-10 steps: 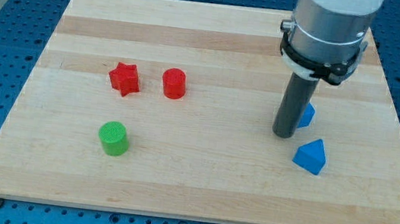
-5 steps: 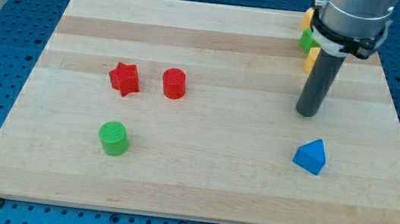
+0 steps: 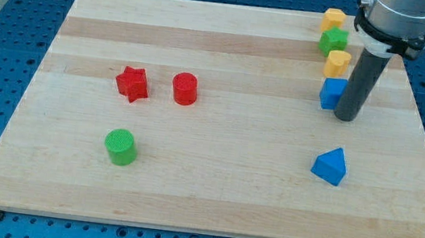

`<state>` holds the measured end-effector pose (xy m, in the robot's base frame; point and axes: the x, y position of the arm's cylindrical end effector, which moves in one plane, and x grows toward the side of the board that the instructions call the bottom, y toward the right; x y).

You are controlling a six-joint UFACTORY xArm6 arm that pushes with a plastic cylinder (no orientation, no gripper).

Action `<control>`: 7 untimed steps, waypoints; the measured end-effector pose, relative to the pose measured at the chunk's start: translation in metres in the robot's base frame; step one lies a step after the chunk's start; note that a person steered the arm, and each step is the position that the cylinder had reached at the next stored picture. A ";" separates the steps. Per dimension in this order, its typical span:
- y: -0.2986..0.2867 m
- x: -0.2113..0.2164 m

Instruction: Move blue cube towards yellow heart

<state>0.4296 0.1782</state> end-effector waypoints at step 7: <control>-0.023 -0.008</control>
